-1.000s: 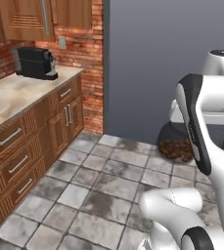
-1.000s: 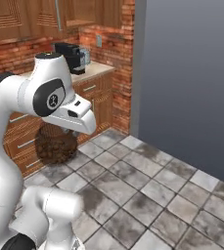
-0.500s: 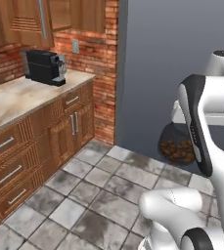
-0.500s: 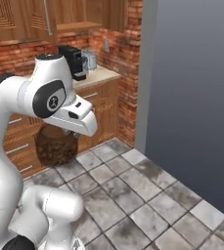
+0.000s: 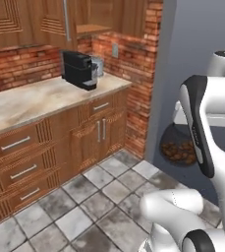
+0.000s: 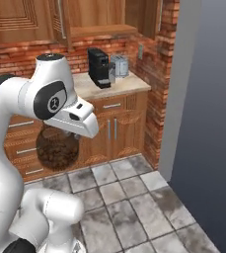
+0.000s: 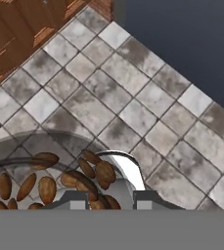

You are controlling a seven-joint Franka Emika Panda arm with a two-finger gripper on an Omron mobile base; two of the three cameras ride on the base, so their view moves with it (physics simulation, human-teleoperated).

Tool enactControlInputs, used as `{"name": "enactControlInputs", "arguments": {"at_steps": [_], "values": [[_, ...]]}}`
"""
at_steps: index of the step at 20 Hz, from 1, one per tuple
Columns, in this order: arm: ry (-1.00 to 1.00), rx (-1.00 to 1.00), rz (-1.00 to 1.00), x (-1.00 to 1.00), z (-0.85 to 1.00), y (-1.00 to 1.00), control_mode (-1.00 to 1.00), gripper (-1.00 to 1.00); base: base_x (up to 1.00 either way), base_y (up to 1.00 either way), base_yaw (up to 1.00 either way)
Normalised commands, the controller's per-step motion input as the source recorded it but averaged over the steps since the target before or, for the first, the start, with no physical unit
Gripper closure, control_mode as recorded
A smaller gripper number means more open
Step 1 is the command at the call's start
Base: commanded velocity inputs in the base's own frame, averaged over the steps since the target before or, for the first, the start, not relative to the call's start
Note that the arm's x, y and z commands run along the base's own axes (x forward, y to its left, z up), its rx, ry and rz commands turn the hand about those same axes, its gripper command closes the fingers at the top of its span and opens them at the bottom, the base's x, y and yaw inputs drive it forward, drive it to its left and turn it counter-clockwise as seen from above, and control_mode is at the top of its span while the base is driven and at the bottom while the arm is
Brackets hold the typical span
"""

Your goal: Pick the jar and jar from the dining table and place them in the open cabinet. Close the cabinet after placing the objects.

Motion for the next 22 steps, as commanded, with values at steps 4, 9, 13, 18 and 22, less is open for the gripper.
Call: {"name": "enactControlInputs", "arguments": {"at_steps": [4,9,13,18,22], "values": [[0.00,0.00,0.00,0.00,0.00,0.00,1.00,1.00,0.78,-0.43,0.50],[0.00,0.00,0.00,0.00,0.00,0.00,1.00,1.00,0.86,-0.23,0.47],[0.00,0.00,0.00,0.00,0.00,0.00,1.00,1.00,0.91,-0.26,0.47],[0.00,0.00,0.00,0.00,0.00,0.00,1.00,1.00,0.56,-0.67,0.35],[0.00,0.00,0.00,0.00,0.00,0.00,1.00,1.00,0.27,-0.89,0.25]]}}
